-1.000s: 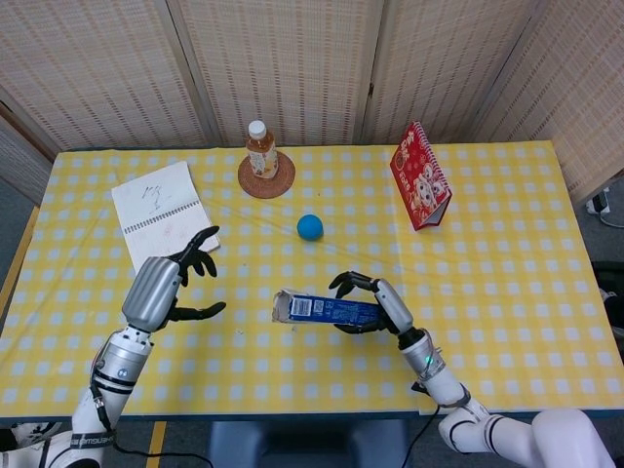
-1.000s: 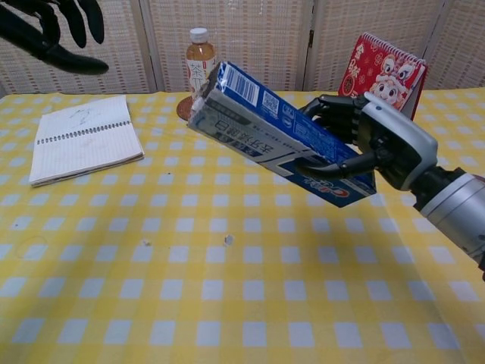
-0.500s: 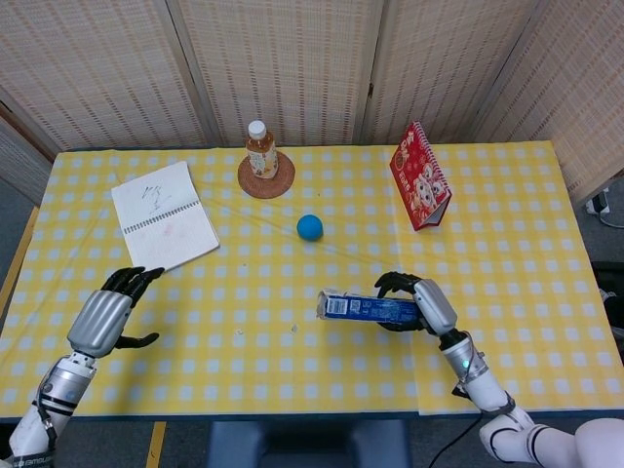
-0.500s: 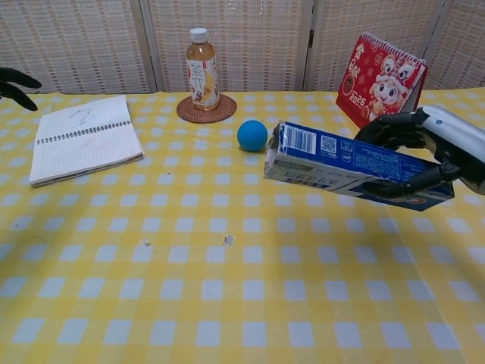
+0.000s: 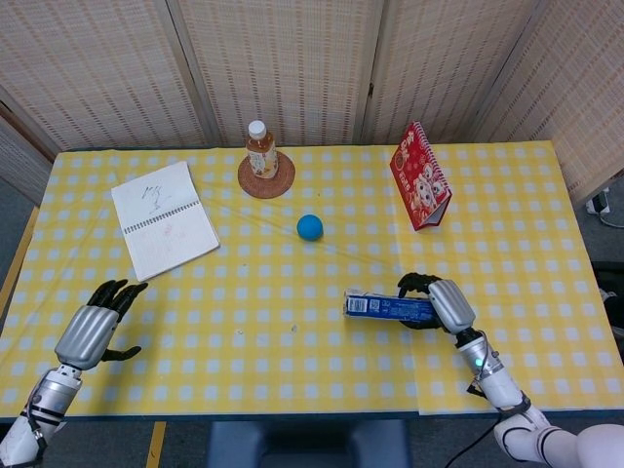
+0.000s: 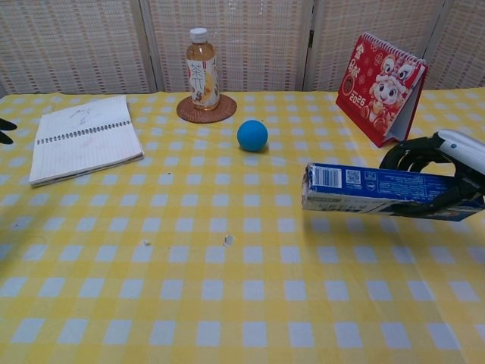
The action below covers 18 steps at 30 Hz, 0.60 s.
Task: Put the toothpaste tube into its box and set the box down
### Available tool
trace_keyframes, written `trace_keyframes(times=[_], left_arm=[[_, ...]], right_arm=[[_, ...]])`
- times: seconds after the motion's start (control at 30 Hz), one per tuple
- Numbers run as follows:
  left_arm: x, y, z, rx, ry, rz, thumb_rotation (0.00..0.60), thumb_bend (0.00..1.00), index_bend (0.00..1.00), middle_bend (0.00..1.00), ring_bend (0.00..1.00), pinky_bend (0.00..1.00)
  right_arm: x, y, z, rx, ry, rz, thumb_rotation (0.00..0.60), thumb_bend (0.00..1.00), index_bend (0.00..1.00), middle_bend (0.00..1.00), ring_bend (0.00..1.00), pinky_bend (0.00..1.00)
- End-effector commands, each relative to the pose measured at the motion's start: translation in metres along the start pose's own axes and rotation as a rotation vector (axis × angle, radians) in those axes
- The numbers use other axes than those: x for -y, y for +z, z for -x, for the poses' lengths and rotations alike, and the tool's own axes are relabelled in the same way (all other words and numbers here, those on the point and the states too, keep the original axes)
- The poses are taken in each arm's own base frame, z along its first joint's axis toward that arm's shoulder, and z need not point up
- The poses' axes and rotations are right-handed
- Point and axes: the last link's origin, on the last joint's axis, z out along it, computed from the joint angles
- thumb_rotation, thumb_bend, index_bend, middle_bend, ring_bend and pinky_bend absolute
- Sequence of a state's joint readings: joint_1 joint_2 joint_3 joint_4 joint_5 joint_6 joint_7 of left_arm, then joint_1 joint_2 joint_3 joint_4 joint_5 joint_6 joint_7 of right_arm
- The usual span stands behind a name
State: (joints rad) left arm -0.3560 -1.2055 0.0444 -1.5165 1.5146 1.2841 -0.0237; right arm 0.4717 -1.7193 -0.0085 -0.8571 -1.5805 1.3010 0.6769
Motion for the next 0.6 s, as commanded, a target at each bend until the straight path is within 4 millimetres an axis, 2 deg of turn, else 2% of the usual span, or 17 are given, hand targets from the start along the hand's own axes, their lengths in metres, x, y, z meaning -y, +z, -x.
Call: trace_keyframes(times=[0.03, 0.13, 0.2, 0.27, 0.4, 0.6], left_arm=[[0.0, 0.001, 0.0, 0.0, -0.005, 0.0, 0.6, 0.14, 0.11, 0.18, 0.09, 0.11], [-0.001, 0.002, -0.001, 0.003, -0.011, 0.0, 0.6, 0.14, 0.11, 0.18, 0.09, 0.11], [-0.001, 0.002, -0.001, 0.002, -0.011, -0.001, 0.6, 0.14, 0.11, 0.18, 0.09, 0.11], [-0.001, 0.001, -0.001, 0.002, -0.014, -0.003, 0.6, 0.14, 0.11, 0.18, 0.09, 0.11], [-0.001, -0.002, -0.002, -0.005, -0.021, -0.004, 0.6, 0.14, 0.11, 0.18, 0.09, 0.11], [0.002, -0.018, -0.006, -0.042, -0.028, -0.026, 0.6, 0.14, 0.11, 0.18, 0.09, 0.11]], right_arm=[[-0.001, 0.0, 0.003, 0.016, -0.014, -0.006, 0.6, 0.21, 0.47, 0.32, 0.36, 0.38], [-0.002, 0.0, 0.004, 0.042, -0.015, -0.003, 0.6, 0.21, 0.24, 0.2, 0.27, 0.29], [-0.002, -0.001, 0.003, 0.043, -0.021, -0.001, 0.6, 0.21, 0.13, 0.14, 0.23, 0.26], [-0.001, -0.002, 0.002, 0.042, -0.017, 0.0, 0.6, 0.21, 0.09, 0.12, 0.21, 0.25], [0.004, -0.007, -0.003, 0.029, 0.002, -0.013, 0.6, 0.21, 0.09, 0.11, 0.2, 0.25], [0.016, -0.026, -0.03, -0.036, -0.055, -0.057, 0.6, 0.21, 0.02, 0.04, 0.14, 0.19]])
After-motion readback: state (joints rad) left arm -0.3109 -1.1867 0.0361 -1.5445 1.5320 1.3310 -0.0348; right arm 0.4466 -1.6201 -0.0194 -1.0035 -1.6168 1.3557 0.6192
